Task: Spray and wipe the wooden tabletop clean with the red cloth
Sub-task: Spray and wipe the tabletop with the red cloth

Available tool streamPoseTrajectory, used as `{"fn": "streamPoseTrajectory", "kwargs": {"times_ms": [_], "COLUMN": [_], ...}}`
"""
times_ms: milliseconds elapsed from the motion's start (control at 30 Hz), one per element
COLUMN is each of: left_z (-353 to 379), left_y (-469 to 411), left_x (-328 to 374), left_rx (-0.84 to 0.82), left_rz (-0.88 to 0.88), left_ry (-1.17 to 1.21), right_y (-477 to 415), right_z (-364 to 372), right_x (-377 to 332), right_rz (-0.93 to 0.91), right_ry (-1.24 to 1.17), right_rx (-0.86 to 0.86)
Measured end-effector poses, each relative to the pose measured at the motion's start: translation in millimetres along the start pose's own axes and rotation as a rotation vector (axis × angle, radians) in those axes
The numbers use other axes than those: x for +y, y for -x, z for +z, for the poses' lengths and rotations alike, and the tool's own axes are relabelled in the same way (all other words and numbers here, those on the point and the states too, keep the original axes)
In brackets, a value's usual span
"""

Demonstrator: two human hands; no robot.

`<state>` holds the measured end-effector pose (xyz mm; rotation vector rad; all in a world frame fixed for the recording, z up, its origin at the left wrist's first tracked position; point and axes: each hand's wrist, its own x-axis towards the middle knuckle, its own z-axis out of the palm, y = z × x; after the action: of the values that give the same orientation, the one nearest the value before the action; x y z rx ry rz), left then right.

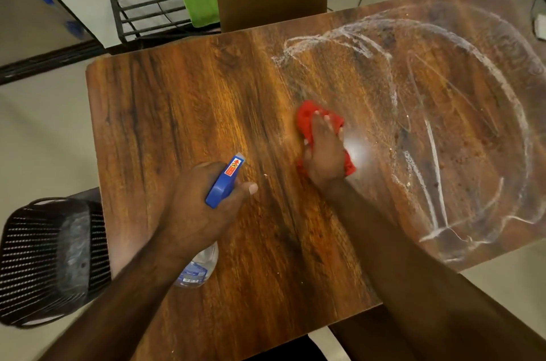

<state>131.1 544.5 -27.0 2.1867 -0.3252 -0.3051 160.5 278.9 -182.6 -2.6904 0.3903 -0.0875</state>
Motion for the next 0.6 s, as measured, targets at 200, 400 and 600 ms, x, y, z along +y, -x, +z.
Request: {"fn": "streamPoseTrajectory", "kwargs": {"times_ms": [200, 400, 600], "left_z": [0.2, -6.2, -6.9], "left_y": [-21.8, -35.6, -51.9], "left_x": [11.2, 11.7, 13.8], "left_rx": [0.002, -0.006, 0.006], "left_rz": [-0.022, -0.029, -0.057], "left_ry": [-0.009, -0.064, -0.062], "right_y": [15.7, -78.0, -38.8], "right_z": [16.5, -14.6, 27.4], "right_x": [-9.1, 42.6, -52.2], "right_rz": [-0.551, 0.006, -0.278], "right_ry": [-0.008, -0.035, -0.076], "right_rx": [-0.204, 0.061, -0.110]}}
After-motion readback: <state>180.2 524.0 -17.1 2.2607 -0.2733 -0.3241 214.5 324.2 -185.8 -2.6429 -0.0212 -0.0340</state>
